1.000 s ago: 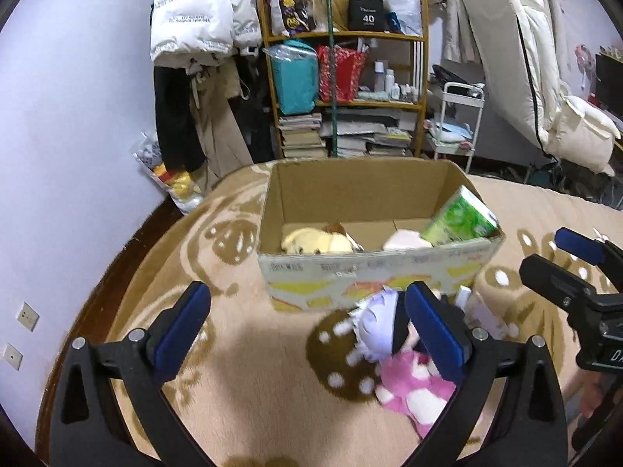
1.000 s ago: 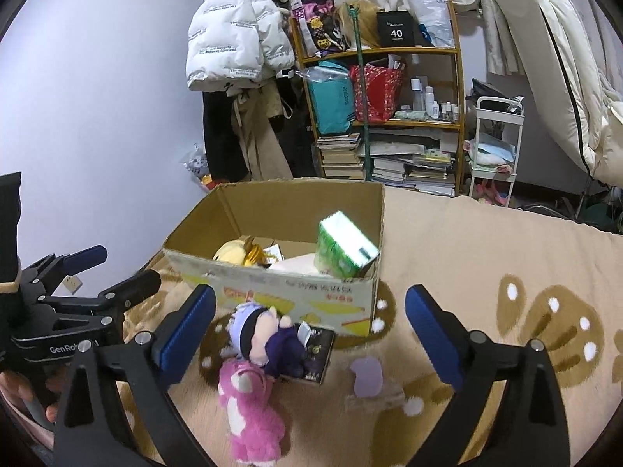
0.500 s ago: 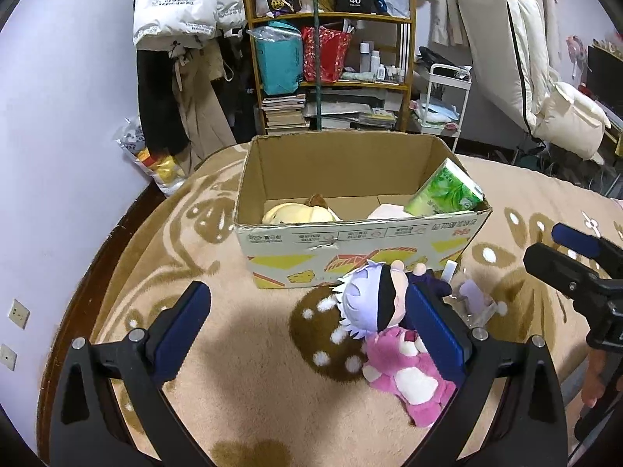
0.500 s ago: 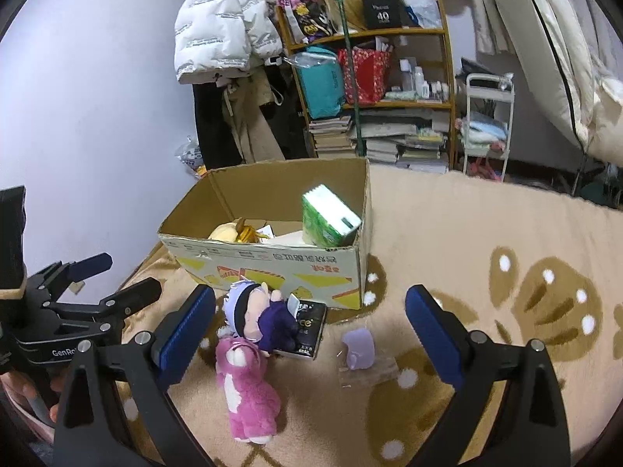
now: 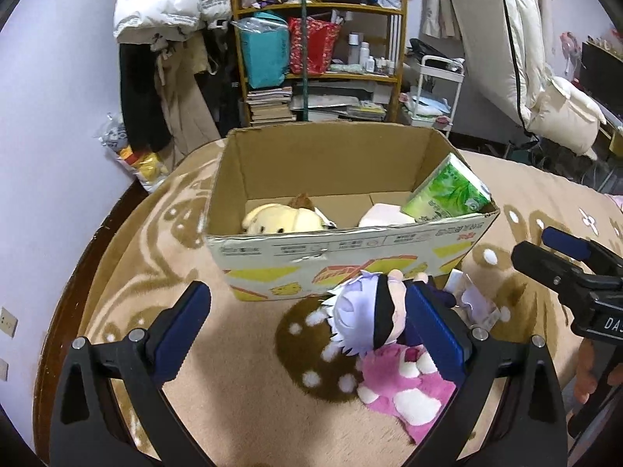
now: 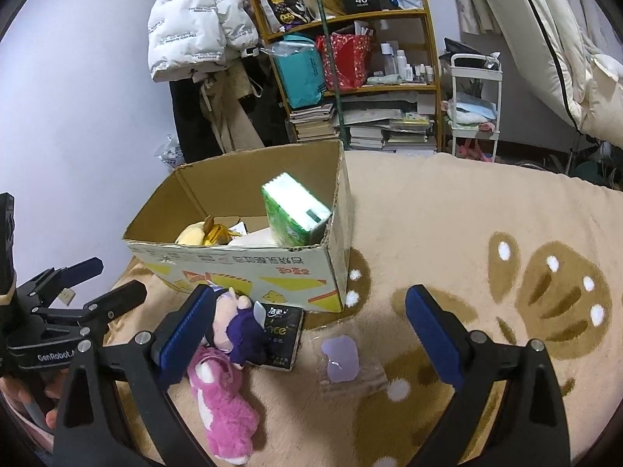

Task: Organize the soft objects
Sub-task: 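Move both open grippers down toward the white-haired doll and black tissue pack, then grasp the white-haired doll with the left gripper while the right gripper grasps the black Face tissue pack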

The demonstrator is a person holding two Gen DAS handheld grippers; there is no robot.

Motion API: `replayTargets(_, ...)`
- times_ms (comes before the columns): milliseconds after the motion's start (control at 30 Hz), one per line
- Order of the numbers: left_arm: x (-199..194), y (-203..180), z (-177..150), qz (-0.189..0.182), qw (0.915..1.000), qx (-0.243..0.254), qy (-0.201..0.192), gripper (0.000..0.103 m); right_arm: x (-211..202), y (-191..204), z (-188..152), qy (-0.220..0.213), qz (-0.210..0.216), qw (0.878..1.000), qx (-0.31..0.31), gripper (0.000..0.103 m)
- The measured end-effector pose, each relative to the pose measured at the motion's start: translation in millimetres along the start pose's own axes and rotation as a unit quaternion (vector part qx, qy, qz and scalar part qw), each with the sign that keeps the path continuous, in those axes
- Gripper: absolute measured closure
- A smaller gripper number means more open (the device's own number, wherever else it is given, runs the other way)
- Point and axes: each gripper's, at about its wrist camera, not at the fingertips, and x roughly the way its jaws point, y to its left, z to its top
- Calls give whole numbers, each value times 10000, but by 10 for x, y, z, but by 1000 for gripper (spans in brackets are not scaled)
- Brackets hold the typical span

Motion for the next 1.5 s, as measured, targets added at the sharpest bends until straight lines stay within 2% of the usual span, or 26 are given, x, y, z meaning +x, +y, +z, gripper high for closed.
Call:
replayTargets(433, 422, -120, 3, -199, 9992, 87, 348, 4, 334, -37, 27, 222, -176, 9996, -47, 1)
replayTargets(800, 770, -205, -12, -394, 9967, 41, 714, 4, 556, -176, 15, 501, -143, 9984, 228, 1)
replayTargets(1200, 955, -358, 18, -550, 9949, 92, 845, 4, 694, -224, -32, 696, -189, 9971, 243, 3)
replayTargets(1500, 1090, -318, -6, -860, 9904, -114, 1077, 4, 724, -251, -56, 760, -184, 9964, 313, 3)
